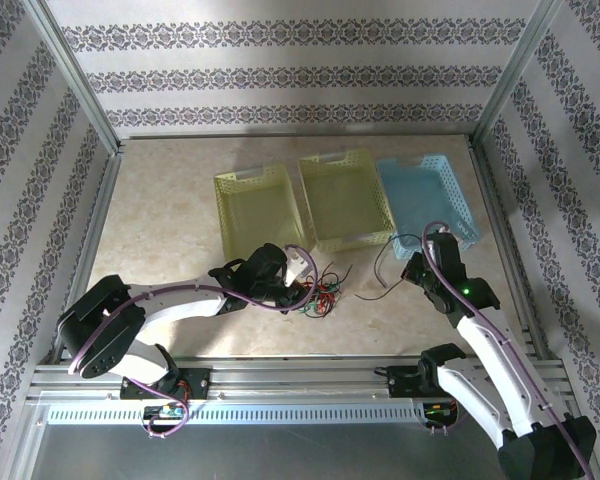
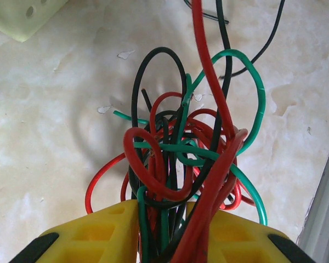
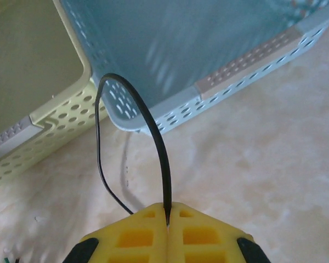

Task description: Untangle the cables

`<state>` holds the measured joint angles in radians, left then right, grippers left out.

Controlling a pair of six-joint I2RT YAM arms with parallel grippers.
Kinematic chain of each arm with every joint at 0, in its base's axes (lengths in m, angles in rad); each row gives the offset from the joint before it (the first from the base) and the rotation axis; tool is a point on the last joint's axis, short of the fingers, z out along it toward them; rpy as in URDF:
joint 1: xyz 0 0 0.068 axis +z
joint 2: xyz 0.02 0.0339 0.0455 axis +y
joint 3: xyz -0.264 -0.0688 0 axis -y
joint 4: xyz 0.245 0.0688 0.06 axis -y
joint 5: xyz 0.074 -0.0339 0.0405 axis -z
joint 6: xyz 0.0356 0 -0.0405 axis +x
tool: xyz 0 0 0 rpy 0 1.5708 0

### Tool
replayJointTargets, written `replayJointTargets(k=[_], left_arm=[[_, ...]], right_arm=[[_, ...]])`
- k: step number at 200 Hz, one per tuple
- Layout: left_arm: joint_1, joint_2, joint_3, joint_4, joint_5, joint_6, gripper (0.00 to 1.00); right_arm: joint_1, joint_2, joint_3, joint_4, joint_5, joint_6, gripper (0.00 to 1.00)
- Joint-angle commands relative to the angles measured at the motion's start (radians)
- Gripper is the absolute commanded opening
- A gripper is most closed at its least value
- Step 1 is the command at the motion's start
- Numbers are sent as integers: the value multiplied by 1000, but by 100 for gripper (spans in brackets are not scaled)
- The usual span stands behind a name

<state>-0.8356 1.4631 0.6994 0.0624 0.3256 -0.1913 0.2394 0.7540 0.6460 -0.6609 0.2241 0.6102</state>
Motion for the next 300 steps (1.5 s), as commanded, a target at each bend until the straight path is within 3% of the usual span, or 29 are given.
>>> replayJointTargets(k=[1,41,73,114,173,208,300], left_arm=[[10,10,1,-11,4,3,26],[10,49,22,-4,-5,10,19],[10,55,29,8,-9,11,19],[10,65,40,15,-2,19,20],[10,74,70,-14,33,39,20],[10,77,102,-45,50,49,21],[12,125,133,-65,72,47,22]], right_arm=[[-2,-21,106,-5,67,-58,0],[-3,0,297,23,25,-143,0],[-34,111,424,94,39,-207,0],[-166,306,466,239,35,-212,0],[-196,503,526,324,113,-272,0],[-191,555,510,292,136,-309,0],[-154,549,301,184,-112,-263,0]])
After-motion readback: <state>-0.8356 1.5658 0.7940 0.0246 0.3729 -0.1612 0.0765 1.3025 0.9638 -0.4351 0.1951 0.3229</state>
